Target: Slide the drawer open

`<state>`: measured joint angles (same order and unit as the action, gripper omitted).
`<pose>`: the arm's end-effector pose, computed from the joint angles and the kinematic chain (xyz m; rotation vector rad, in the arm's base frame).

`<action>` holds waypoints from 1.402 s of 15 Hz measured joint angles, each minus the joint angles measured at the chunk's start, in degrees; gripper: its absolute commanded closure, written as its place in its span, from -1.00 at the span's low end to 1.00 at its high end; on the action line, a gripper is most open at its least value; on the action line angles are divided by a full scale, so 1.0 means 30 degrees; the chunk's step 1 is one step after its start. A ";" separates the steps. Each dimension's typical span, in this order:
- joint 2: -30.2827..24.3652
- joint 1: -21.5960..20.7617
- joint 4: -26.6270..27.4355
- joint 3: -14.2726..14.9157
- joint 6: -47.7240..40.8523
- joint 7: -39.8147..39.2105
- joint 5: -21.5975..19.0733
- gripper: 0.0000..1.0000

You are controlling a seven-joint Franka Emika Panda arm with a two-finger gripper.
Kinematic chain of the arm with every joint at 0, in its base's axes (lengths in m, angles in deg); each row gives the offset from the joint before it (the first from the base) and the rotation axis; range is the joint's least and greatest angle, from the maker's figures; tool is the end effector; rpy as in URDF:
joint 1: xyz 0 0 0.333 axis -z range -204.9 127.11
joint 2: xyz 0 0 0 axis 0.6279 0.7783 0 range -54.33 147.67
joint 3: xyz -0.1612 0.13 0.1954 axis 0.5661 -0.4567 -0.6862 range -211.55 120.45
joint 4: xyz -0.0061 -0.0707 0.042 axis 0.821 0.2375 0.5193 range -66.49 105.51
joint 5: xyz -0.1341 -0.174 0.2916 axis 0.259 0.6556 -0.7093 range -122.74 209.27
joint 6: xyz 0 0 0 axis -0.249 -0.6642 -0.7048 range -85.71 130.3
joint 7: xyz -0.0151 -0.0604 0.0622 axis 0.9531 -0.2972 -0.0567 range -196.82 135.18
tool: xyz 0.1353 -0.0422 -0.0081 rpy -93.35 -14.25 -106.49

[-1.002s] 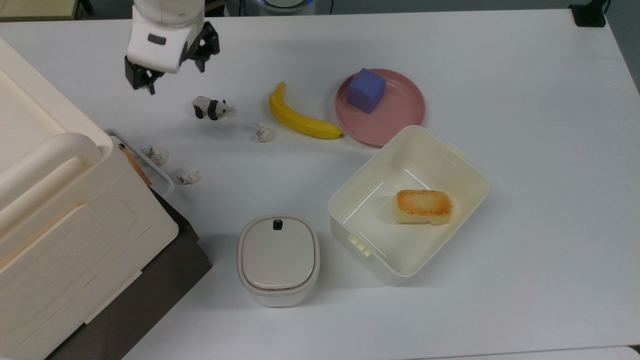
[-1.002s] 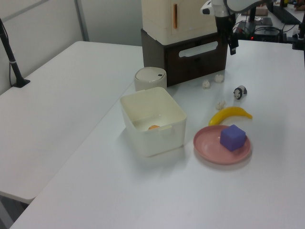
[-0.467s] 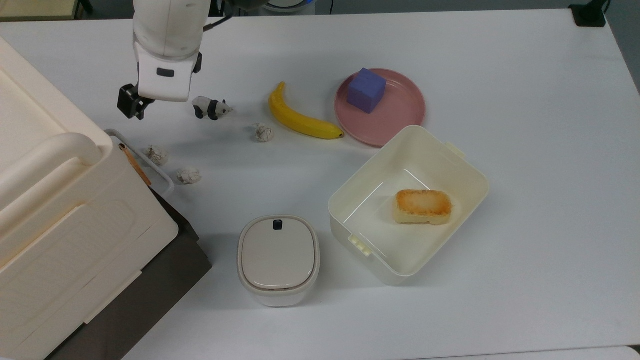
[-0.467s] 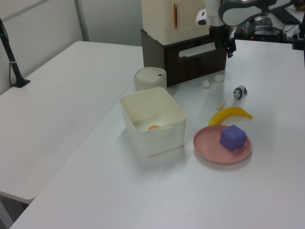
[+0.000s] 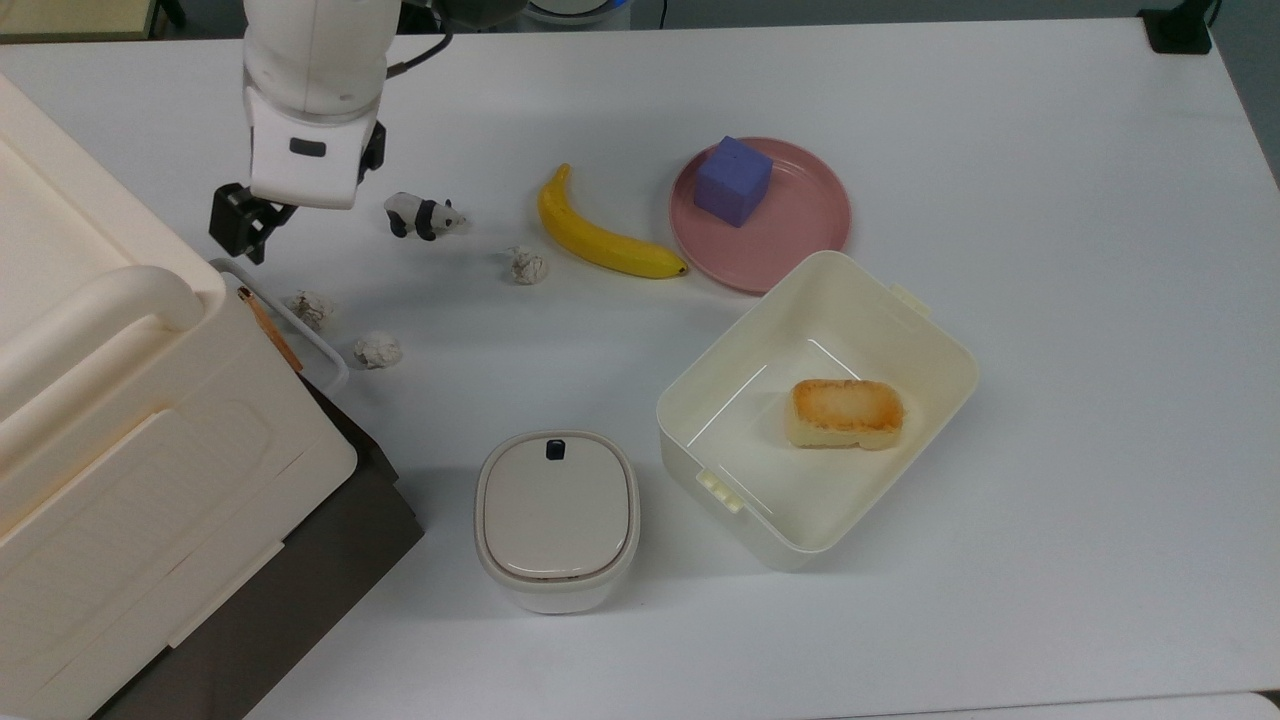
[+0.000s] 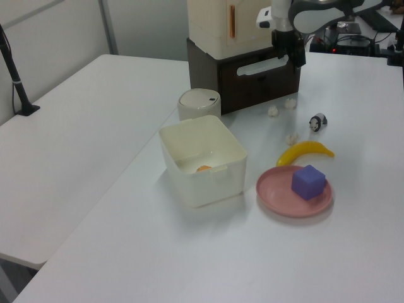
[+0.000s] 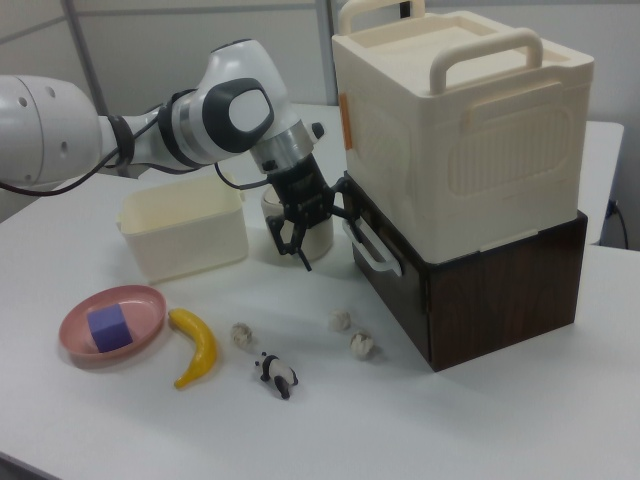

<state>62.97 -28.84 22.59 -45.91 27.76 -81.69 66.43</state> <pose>0.6047 -0.1426 0.4133 2.5275 1.1661 -0.2022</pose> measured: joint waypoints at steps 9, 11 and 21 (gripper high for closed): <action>0.0805 0.0288 -0.0108 -0.0007 0.1839 0.0033 -0.0001 -1.00; 0.1105 0.0283 -0.0119 -0.0043 0.1861 0.0222 -0.0001 -1.00; 0.1342 0.0121 -0.0273 -0.0320 0.1276 0.0574 0.0000 -1.00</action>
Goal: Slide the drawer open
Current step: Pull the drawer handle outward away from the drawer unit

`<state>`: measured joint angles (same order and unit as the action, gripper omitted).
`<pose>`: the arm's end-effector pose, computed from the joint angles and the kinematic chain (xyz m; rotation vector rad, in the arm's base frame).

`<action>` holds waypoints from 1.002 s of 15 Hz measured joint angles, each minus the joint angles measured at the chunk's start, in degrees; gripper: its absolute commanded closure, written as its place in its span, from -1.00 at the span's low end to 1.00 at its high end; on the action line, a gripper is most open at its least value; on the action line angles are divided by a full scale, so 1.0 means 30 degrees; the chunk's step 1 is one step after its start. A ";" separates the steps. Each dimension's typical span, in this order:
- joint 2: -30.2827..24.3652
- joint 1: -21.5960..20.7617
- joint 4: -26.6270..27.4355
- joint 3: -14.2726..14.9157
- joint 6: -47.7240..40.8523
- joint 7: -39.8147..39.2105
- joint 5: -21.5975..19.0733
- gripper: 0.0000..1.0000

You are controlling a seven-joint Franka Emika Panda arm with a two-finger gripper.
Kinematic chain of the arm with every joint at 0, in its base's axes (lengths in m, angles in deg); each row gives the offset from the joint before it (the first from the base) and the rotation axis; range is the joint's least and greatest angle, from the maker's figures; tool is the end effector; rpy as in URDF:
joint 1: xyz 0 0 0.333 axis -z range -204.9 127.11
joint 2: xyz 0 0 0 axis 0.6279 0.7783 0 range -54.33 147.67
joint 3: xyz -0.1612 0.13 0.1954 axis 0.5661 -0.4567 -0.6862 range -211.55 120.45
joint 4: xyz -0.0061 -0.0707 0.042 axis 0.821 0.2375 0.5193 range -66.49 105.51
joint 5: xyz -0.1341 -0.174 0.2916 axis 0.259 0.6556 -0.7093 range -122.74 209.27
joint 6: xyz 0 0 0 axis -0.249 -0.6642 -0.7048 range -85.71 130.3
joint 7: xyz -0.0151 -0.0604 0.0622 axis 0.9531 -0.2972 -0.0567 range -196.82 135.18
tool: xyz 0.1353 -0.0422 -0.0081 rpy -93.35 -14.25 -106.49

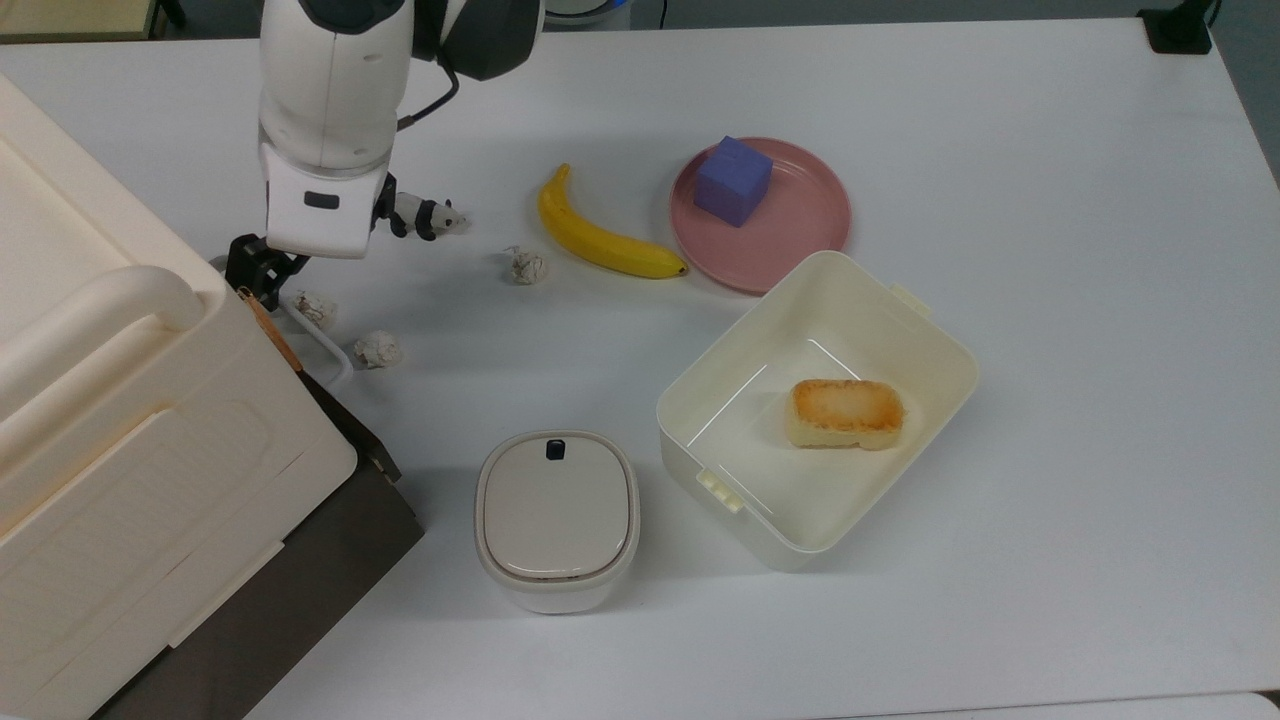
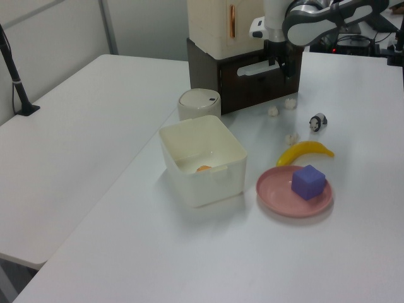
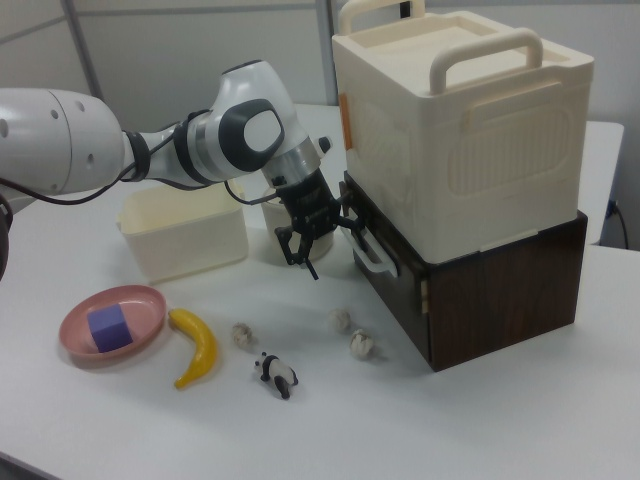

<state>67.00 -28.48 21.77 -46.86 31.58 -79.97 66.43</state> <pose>0.6223 -0.1363 0.3812 2.5335 1.1717 -0.1684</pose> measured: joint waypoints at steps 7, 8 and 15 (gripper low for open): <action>-0.0039 -0.0004 -0.0310 -0.0694 -0.1799 0.0224 0.0000 -1.00; -0.0053 -0.0005 -0.0326 -0.0765 -0.1927 0.0243 -0.0001 -1.00; -0.0155 -0.0007 -0.0469 -0.1271 -0.3418 0.0307 -0.0091 -1.00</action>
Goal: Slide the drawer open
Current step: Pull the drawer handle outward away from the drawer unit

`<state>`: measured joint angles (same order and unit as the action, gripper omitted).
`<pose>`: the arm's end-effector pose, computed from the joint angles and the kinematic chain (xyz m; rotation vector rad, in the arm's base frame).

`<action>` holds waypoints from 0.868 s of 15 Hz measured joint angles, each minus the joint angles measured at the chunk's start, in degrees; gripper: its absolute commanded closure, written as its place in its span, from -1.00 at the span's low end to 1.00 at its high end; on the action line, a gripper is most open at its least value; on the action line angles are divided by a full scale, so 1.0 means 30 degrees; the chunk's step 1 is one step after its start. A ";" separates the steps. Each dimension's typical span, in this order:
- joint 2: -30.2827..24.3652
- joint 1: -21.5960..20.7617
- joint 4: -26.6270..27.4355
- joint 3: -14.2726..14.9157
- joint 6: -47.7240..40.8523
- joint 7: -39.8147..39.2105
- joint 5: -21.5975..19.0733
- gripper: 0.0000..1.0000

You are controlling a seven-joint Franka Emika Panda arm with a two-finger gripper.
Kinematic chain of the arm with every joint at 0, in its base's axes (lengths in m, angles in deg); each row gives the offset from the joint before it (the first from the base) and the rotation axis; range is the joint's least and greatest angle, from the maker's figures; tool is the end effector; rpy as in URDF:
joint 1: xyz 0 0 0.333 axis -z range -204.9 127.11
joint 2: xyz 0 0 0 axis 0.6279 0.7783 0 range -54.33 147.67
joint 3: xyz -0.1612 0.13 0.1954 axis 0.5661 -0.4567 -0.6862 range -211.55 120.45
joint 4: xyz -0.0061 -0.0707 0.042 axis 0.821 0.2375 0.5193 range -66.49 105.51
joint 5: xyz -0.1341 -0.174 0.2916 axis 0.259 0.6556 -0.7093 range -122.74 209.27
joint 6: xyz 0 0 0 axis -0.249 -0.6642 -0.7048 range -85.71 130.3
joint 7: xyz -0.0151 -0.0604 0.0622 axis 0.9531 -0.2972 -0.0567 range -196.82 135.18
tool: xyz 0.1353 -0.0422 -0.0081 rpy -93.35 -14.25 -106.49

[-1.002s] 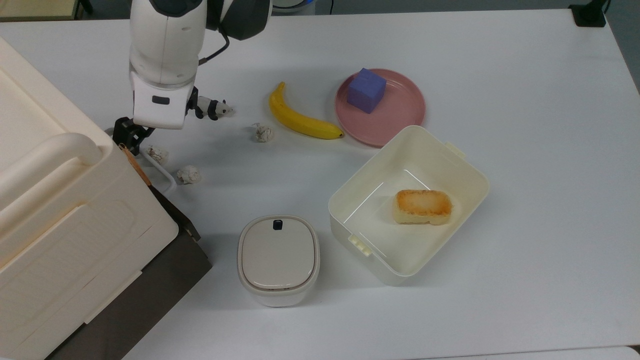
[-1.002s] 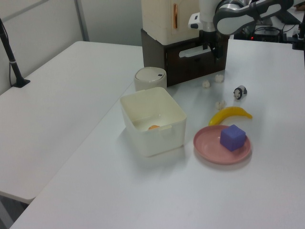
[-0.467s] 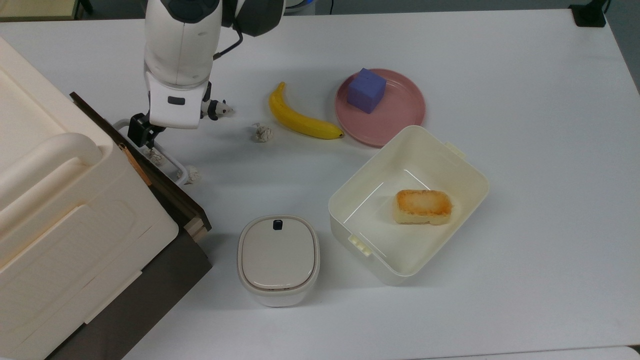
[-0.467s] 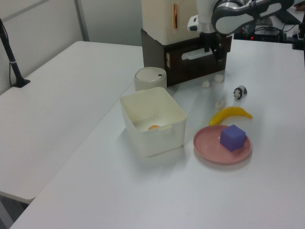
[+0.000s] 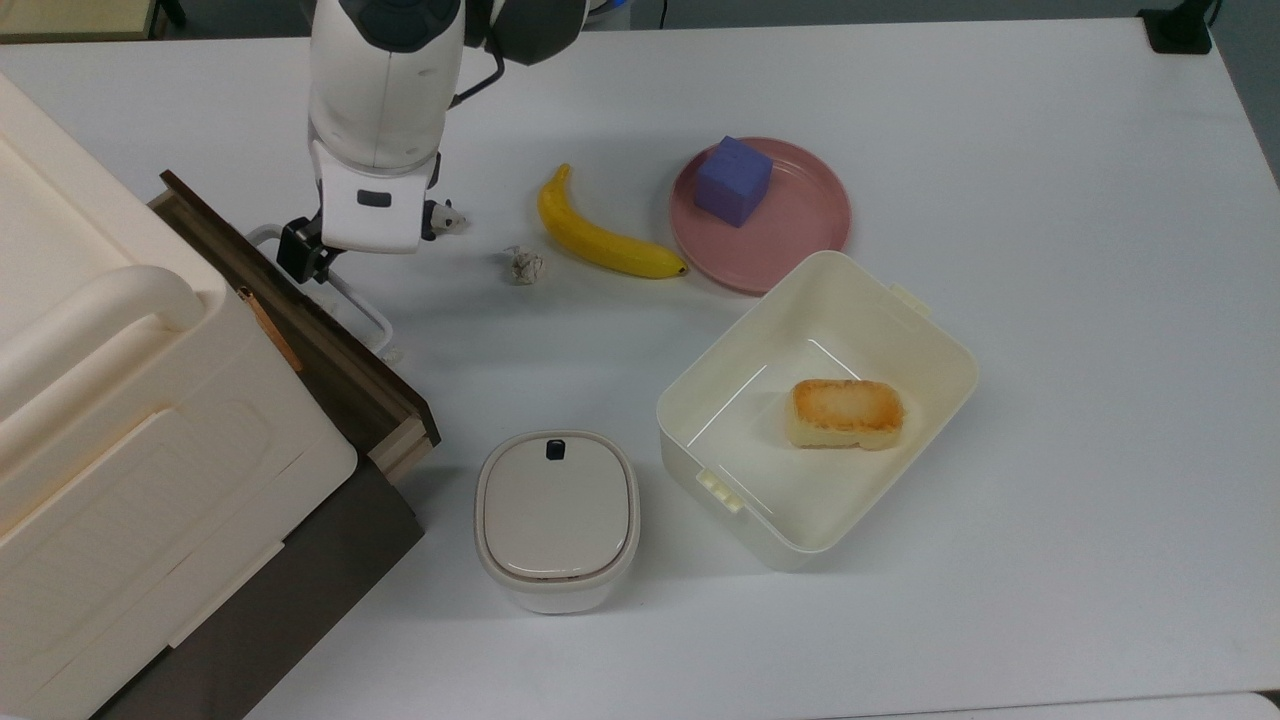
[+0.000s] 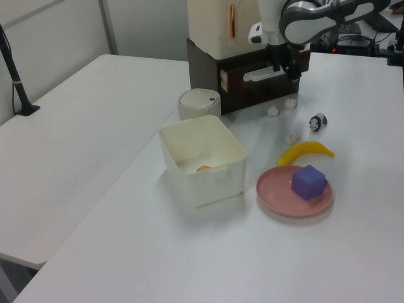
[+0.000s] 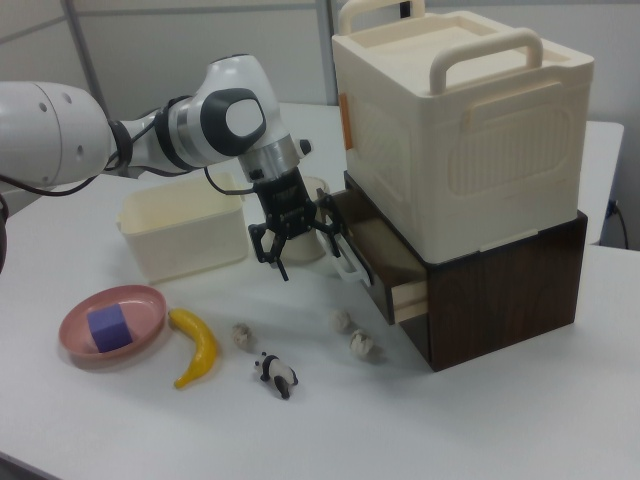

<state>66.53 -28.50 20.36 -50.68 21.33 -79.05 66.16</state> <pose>0.6081 -0.1048 0.3832 2.5806 1.2036 -0.3263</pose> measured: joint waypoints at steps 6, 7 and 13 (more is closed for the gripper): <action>-0.0109 0.0000 -0.0069 -0.0490 -0.1406 0.0001 -0.0067 -1.00; -0.0140 0.0000 -0.0069 -0.0572 -0.1660 0.0002 -0.0130 -1.00; -0.0518 -0.0008 -0.0064 -0.1180 -0.3552 0.0002 -0.1136 -1.00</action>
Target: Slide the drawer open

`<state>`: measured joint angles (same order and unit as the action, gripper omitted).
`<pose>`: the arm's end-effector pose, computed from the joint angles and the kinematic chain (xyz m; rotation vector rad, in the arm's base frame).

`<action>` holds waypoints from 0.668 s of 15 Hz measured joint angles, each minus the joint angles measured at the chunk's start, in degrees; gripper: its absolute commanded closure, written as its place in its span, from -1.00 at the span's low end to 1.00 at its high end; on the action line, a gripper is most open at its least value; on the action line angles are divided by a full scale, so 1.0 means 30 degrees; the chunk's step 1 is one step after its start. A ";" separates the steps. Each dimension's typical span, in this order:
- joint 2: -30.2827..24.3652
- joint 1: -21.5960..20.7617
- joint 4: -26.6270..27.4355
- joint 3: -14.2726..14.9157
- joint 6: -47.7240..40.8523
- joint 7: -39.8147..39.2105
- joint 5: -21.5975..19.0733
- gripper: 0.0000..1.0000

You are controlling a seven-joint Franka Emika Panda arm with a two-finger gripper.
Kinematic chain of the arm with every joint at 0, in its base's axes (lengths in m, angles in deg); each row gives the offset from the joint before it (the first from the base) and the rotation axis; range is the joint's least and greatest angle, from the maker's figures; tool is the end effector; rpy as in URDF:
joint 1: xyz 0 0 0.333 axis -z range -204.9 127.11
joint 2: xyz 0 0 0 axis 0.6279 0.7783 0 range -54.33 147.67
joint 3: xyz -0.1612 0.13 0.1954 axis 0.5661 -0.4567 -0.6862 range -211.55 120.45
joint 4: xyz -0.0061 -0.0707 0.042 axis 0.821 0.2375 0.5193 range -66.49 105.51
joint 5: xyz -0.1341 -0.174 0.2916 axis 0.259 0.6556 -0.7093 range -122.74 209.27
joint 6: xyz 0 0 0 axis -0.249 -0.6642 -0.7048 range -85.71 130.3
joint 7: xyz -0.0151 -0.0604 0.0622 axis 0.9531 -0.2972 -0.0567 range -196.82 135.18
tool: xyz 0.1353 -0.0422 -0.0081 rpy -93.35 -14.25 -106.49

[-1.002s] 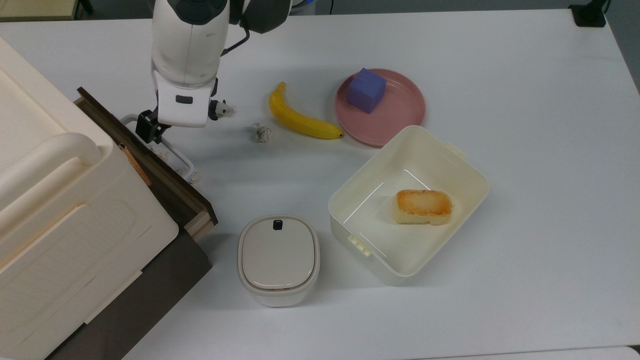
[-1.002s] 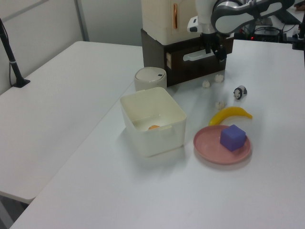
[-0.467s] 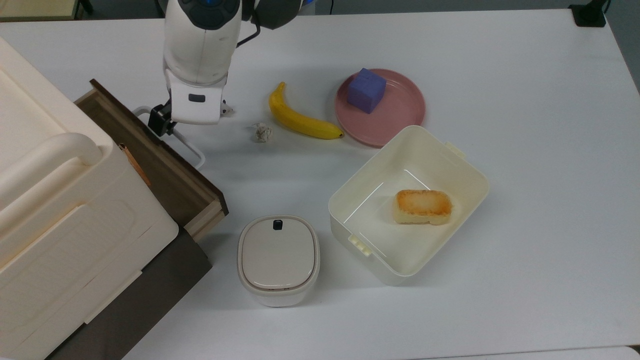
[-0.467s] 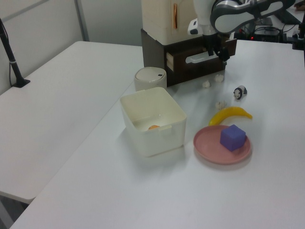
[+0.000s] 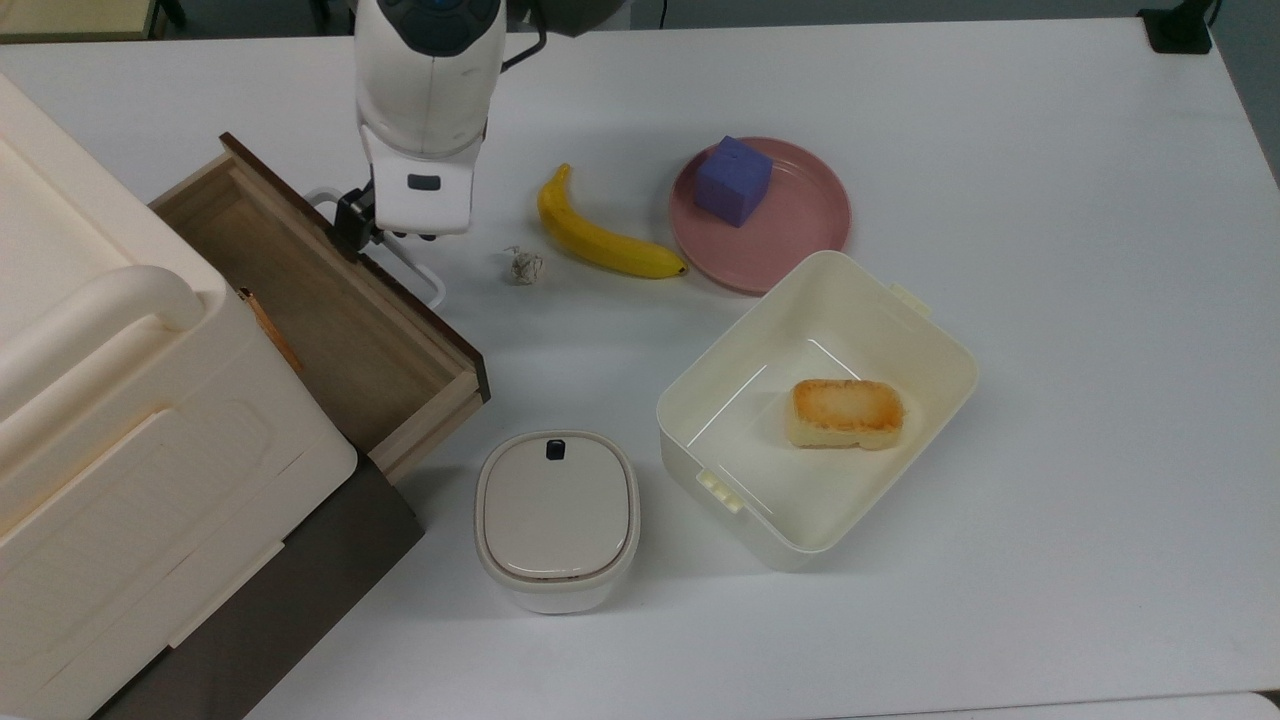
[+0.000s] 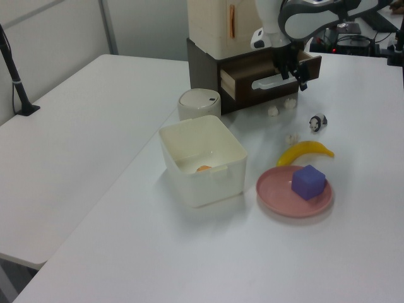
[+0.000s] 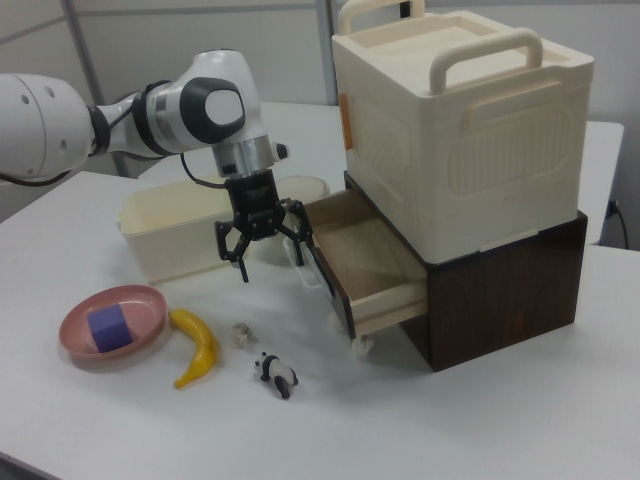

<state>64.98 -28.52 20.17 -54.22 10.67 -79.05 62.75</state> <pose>0.5832 -0.0689 0.3881 2.6593 1.2553 -0.4900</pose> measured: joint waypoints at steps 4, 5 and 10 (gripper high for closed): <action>-0.0184 0.0026 -0.0006 -0.0111 -0.0115 0.0008 -0.0228 -1.00; -0.0358 0.0035 -0.0025 -0.0103 -0.0117 0.0113 -0.0607 -1.00; -0.2612 0.0302 -0.0226 -0.0046 -0.0988 0.3472 -0.3304 -1.00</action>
<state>57.14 -27.61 19.49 -54.36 7.71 -68.63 52.84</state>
